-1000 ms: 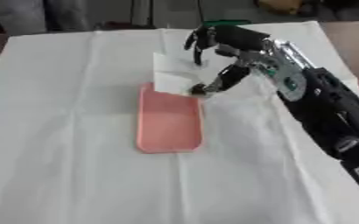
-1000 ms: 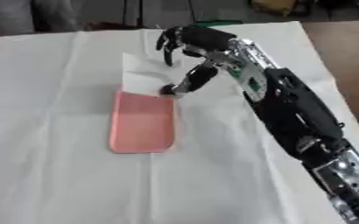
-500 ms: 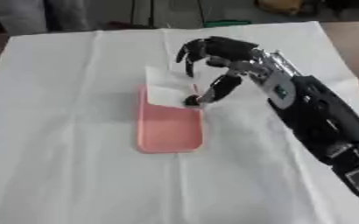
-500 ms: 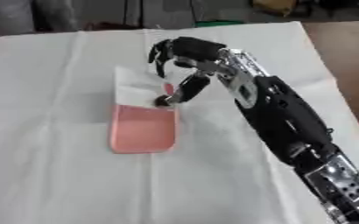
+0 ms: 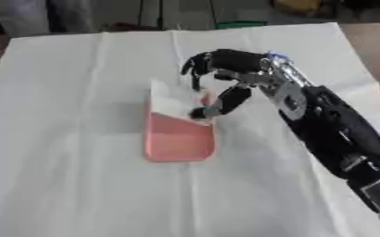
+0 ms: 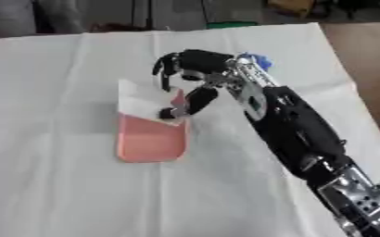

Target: Pick up objects on the table and place them in the box.

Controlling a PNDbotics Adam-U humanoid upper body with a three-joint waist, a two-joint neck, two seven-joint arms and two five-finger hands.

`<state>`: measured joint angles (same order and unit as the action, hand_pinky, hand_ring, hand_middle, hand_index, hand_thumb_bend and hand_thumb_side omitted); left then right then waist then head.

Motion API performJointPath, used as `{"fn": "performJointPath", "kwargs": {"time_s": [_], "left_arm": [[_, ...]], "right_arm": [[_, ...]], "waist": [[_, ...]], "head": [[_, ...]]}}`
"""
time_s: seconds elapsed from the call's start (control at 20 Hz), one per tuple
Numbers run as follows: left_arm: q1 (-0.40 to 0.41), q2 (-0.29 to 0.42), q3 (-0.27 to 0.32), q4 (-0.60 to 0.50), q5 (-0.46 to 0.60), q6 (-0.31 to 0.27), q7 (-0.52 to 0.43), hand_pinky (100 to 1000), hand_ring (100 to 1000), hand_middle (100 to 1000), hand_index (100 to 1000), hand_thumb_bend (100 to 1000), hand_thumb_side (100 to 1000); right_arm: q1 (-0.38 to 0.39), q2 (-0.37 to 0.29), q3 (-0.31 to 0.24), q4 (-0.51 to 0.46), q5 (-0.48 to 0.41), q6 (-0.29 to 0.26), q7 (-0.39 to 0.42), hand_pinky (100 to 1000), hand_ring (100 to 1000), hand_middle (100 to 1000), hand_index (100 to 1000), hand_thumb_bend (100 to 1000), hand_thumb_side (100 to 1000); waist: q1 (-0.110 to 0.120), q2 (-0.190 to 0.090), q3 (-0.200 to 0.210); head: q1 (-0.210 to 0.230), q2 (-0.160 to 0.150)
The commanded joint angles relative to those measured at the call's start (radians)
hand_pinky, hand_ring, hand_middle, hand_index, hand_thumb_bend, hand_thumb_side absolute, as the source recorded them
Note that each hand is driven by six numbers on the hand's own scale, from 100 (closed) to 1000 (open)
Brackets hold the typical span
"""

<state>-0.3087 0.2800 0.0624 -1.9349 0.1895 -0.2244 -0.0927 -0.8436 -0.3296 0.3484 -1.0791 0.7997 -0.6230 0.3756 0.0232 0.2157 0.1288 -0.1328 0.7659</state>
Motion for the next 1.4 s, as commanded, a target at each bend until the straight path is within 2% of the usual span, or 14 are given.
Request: {"fn": "performJointPath", "kwargs": {"time_s": [0.05, 0.45, 0.7, 1.0, 1.05, 1.35, 1.4], "left_arm": [[-0.012, 0.010, 0.001, -0.017, 0.004, -0.001, -0.004, 670, 657, 678, 790, 252, 823], [-0.010, 0.011, 0.002, -0.016, 0.004, -0.001, -0.004, 670, 657, 678, 790, 251, 822], [-0.008, 0.012, 0.003, -0.016, 0.003, -0.001, -0.003, 670, 657, 678, 790, 251, 823], [-0.004, 0.017, 0.006, -0.015, 0.001, -0.001, 0.000, 670, 658, 678, 790, 251, 823], [-0.003, 0.017, 0.007, -0.015, 0.000, -0.001, 0.000, 670, 658, 678, 790, 248, 828], [0.010, 0.023, 0.010, -0.009, -0.005, -0.002, 0.005, 670, 658, 678, 790, 241, 836], [0.013, 0.024, 0.011, -0.008, -0.006, -0.002, 0.006, 669, 658, 678, 790, 241, 838]], "right_arm": [[-0.011, -0.010, -0.010, -0.006, 0.005, -0.001, 0.031, 822, 778, 818, 838, 616, 645], [-0.002, -0.018, -0.015, -0.006, 0.018, 0.004, 0.080, 836, 794, 827, 855, 626, 656], [0.000, -0.033, -0.028, -0.026, 0.004, 0.010, 0.078, 829, 785, 827, 852, 625, 658], [0.009, -0.087, -0.052, -0.135, -0.078, 0.034, 0.036, 810, 764, 819, 845, 596, 663], [0.012, -0.094, -0.053, -0.152, -0.093, 0.043, 0.033, 794, 747, 811, 839, 543, 671], [0.060, -0.158, -0.120, -0.284, -0.190, 0.121, -0.048, 761, 709, 807, 831, 509, 663], [0.069, -0.167, -0.129, -0.301, -0.206, 0.136, -0.064, 753, 700, 805, 827, 467, 670]], "waist": [[0.001, -0.014, -0.002], [0.002, -0.015, -0.008], [0.002, -0.017, -0.015], [0.001, -0.022, -0.033], [0.001, -0.022, -0.035], [0.007, -0.028, -0.072], [0.007, -0.028, -0.079]], "head": [[0.004, 0.004], [0.006, 0.004], [0.009, 0.004], [0.020, 0.004], [0.021, 0.004], [0.019, 0.004], [0.021, 0.004]]}}
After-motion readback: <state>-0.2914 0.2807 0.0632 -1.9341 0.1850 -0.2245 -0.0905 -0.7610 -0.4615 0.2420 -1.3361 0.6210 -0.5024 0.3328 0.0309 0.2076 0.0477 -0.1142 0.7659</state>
